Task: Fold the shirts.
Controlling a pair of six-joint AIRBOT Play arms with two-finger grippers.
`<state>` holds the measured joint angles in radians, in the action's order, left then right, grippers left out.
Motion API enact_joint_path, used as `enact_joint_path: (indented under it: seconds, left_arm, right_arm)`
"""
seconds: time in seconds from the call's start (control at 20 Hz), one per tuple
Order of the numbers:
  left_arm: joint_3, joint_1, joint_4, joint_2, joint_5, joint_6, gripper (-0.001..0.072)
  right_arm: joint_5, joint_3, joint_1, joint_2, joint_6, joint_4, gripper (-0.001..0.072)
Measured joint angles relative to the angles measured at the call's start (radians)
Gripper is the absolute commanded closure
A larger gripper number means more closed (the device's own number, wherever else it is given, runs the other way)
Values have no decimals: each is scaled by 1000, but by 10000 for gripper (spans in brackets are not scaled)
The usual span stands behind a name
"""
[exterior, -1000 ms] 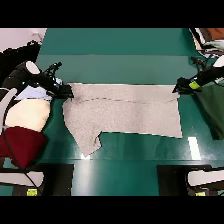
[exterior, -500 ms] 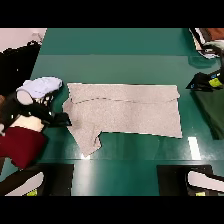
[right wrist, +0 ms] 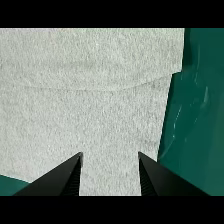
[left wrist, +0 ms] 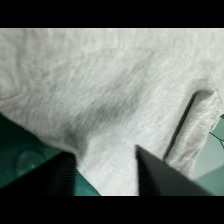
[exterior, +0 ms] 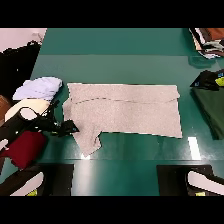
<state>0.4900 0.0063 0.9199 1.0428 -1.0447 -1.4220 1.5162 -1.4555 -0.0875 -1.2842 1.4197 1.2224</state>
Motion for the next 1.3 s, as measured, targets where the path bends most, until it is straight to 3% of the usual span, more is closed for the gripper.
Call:
enact_joint_path:
  seconds: [0.3,0.4,0.6,0.65,0.7,0.9,1.05,1.1,1.3]
  left_arm:
    - [19,0,-67,-1,4,55,686]
    - [43,0,-80,-1,-6,67,687]
    - [84,0,-89,-1,-13,80,687]
    - [90,0,-90,-1,-13,82,686]
    - [93,0,-90,-1,-13,83,687]
    - [101,0,-92,-1,-13,85,687]
    - [103,0,-92,-1,-11,87,687]
    - [103,0,-91,-1,-9,87,686]
    - [103,0,-89,-1,-5,87,687]
  right_arm:
    - [40,143,-80,58,0,1,300]
    - [40,280,-150,103,-4,3,154]
    - [3,597,-315,178,-37,3,161]
    - [-18,669,-348,190,-46,2,181]
    - [-43,740,-377,200,-61,-6,257]
    - [-134,917,-420,217,-116,-84,283]
    - [-171,949,-390,222,-130,-123,298]
    - [-197,950,-376,222,-135,-134,358]
    - [-277,925,-330,224,-129,-143,432]
